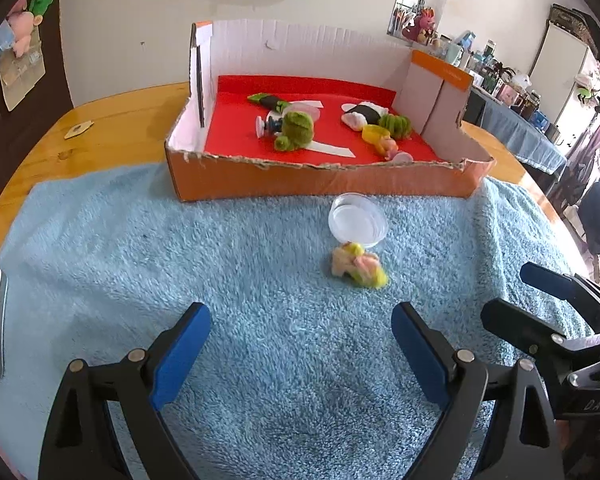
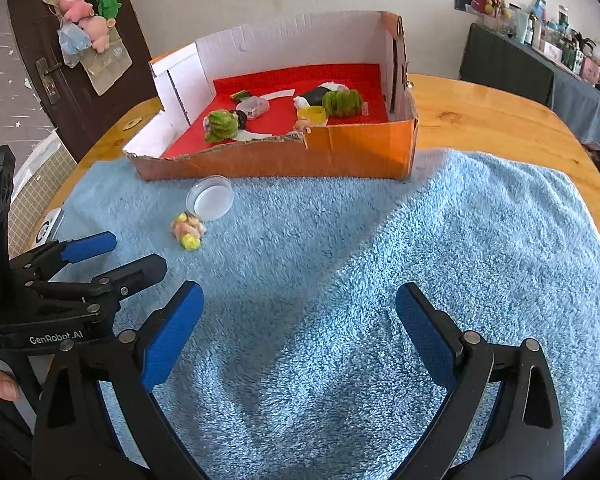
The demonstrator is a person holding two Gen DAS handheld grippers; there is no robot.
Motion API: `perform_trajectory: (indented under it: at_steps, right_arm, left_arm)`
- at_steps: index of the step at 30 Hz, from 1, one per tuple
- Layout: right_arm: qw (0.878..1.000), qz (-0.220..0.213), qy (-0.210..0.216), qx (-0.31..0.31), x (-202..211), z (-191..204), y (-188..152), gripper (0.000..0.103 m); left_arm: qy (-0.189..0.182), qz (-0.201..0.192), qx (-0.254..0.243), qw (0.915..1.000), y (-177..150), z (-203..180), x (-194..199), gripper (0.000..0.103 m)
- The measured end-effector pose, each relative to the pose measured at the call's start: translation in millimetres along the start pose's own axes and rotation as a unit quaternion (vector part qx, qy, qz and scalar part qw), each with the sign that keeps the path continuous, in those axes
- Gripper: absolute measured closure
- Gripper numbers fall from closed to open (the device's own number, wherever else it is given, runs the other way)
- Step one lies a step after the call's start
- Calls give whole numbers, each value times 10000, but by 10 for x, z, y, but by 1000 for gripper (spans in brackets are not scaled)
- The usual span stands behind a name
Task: Organize objects
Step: 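Withdraw both grippers back toward the clear lid and yellow figurine on the towel, then grasp the small yellow-haired figurine with the left gripper while the right grasps the clear round lid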
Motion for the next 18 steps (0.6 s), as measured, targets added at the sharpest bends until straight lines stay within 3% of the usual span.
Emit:
perform_trajectory:
  at_steps: [18]
  right_arm:
    - [9999, -23, -129, -11, -58, -138, 271, 5]
  left_arm:
    - [49, 49, -232, 9997, 195, -149, -164, 10]
Point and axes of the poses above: each gripper's, at about its wrist camera, not at the fingertips, and x roughly against the way its jaws point, z to its left, y to its top, the point moved 7 cm from there along -x, roughly the way its jaws point, and after that the axes turned 7 degrees about z, right-handed, at the moved point
